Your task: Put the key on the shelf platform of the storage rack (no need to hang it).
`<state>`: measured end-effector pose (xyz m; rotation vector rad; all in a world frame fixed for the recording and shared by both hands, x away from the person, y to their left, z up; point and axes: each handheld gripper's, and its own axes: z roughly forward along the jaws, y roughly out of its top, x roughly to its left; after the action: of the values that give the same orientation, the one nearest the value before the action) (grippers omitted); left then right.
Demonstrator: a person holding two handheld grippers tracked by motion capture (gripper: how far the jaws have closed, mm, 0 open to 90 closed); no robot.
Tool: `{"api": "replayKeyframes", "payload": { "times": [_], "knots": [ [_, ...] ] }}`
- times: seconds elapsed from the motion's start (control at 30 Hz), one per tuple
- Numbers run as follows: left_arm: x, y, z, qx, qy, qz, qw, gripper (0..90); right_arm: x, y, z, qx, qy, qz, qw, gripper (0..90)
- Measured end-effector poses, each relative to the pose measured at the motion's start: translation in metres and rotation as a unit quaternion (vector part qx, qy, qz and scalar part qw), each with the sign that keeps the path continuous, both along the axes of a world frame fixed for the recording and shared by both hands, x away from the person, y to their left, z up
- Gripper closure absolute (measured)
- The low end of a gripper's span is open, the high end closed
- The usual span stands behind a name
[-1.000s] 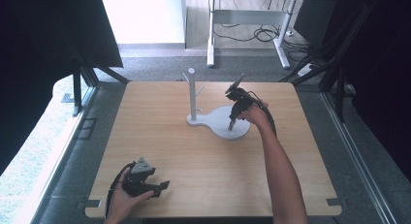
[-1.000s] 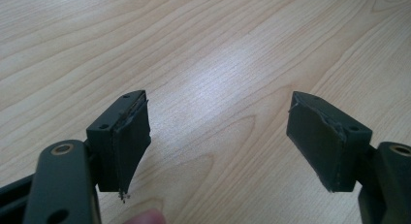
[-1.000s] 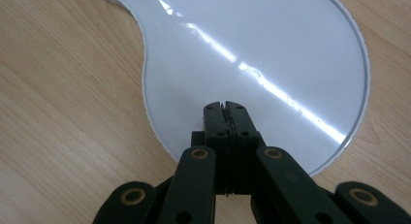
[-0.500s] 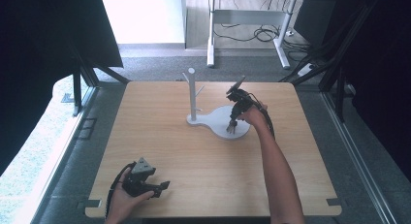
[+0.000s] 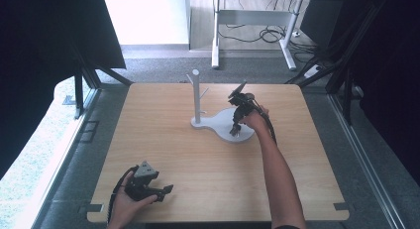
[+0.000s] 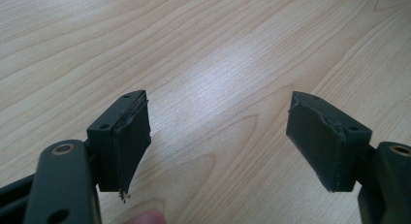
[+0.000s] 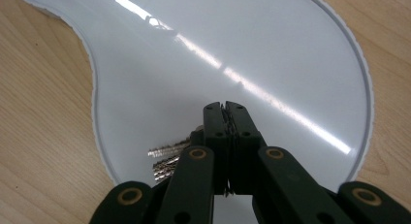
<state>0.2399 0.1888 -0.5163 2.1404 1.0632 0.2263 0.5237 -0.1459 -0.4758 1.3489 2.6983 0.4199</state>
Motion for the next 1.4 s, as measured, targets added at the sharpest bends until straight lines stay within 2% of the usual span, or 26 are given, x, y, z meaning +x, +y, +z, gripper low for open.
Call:
{"api": "replayKeyframes", "payload": {
  "times": [0.27, 0.43, 0.7, 0.8, 0.83, 0.87, 1.1, 1.17, 1.2, 1.23, 1.4],
  "knots": [
    [-0.001, -0.001, 0.001, -0.002, -0.006, -0.001, 1.0000, 24.4, 0.001, 0.000, -0.002, 0.003, 0.000, -0.005, 1.0000, 88.1],
    [-0.001, -0.001, 0.001, -0.001, -0.007, -0.002, 1.0000, 24.4, 0.001, 0.000, -0.003, 0.005, -0.001, -0.005, 1.0000, 83.3],
    [-0.001, -0.001, 0.001, -0.001, -0.007, -0.001, 1.0000, 24.3, -0.002, -0.002, 0.005, 0.014, -0.018, -0.010, 0.9997, 67.8],
    [-0.001, -0.001, 0.001, -0.001, -0.007, -0.003, 1.0000, 24.3, -0.007, -0.004, 0.014, 0.022, -0.032, -0.008, 0.9992, 60.9],
    [-0.001, -0.002, 0.001, 0.000, -0.007, -0.003, 1.0000, 24.3, -0.007, -0.004, 0.014, 0.022, -0.032, -0.008, 0.9992, 60.9],
    [-0.001, -0.002, 0.001, 0.001, -0.007, -0.003, 1.0000, 24.3, -0.010, -0.006, 0.018, 0.029, -0.034, -0.004, 0.9990, 57.4],
    [-0.001, -0.004, 0.001, 0.002, -0.007, -0.002, 1.0000, 24.3, -0.027, -0.010, 0.030, 0.057, -0.046, 0.019, 0.9971, 53.0],
    [-0.001, -0.004, 0.001, 0.003, -0.007, -0.004, 1.0000, 24.3, -0.030, -0.011, 0.031, 0.058, -0.048, 0.025, 0.9968, 52.3],
    [-0.001, -0.004, 0.001, 0.003, -0.007, -0.004, 1.0000, 24.3, -0.038, -0.013, 0.034, 0.059, -0.049, 0.035, 0.9965, 50.5],
    [-0.001, -0.004, 0.001, 0.004, -0.007, -0.004, 1.0000, 24.3, -0.038, -0.013, 0.034, 0.059, -0.049, 0.035, 0.9965, 50.5],
    [-0.002, -0.005, 0.002, 0.005, -0.009, -0.006, 0.9999, 24.3, -0.059, -0.020, 0.040, 0.065, -0.057, 0.054, 0.9948, 49.6]
  ]
}}
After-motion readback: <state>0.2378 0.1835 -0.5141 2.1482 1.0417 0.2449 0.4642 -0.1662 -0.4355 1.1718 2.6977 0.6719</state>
